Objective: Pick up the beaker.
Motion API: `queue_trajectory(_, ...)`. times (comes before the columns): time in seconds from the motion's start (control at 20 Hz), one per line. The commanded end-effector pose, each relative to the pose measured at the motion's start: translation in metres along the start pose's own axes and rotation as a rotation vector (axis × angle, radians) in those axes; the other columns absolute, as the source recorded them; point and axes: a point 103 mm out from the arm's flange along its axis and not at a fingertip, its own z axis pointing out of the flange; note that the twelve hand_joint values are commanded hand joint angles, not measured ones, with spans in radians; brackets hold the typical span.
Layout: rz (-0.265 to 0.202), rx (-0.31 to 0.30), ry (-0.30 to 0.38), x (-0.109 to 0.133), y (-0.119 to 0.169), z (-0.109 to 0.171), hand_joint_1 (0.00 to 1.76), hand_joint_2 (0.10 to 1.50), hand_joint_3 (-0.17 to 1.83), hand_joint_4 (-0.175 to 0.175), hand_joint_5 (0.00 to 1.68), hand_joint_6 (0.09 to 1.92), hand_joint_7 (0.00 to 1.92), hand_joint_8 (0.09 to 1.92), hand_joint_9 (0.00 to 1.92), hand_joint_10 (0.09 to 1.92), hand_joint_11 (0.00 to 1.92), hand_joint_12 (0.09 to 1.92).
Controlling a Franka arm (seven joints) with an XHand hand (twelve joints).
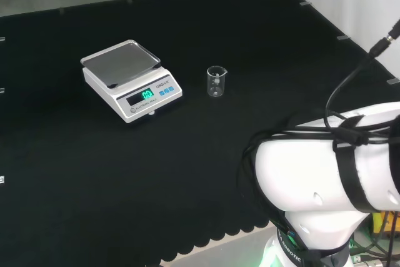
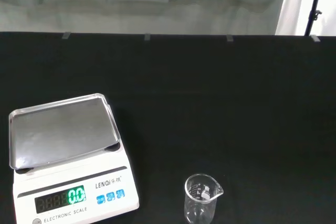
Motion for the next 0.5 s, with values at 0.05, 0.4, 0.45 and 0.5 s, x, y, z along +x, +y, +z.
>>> queue_trajectory(0.05, -0.049, 0.079, 0.052, 0.006, 0.069, 0.060, 0.18, 1.11, -0.02, -0.121, 0.15, 0.09, 0.00, 0.30, 0.00, 0.30, 0.00, 1.52)
queue_trajectory(0.4, -0.072, 0.078, 0.162, 0.008, 0.123, 0.122, 0.24, 1.11, -0.03, -0.124, 0.12, 0.09, 0.00, 0.31, 0.00, 0.34, 0.00, 1.52)
queue_trajectory(0.45, -0.072, 0.083, 0.169, 0.008, 0.129, 0.132, 0.27, 1.11, -0.03, -0.124, 0.12, 0.09, 0.00, 0.31, 0.00, 0.36, 0.00, 1.52)
queue_trajectory(0.5, -0.071, 0.090, 0.171, 0.009, 0.135, 0.142, 0.30, 1.10, -0.03, -0.124, 0.12, 0.09, 0.00, 0.32, 0.00, 0.37, 0.00, 1.52)
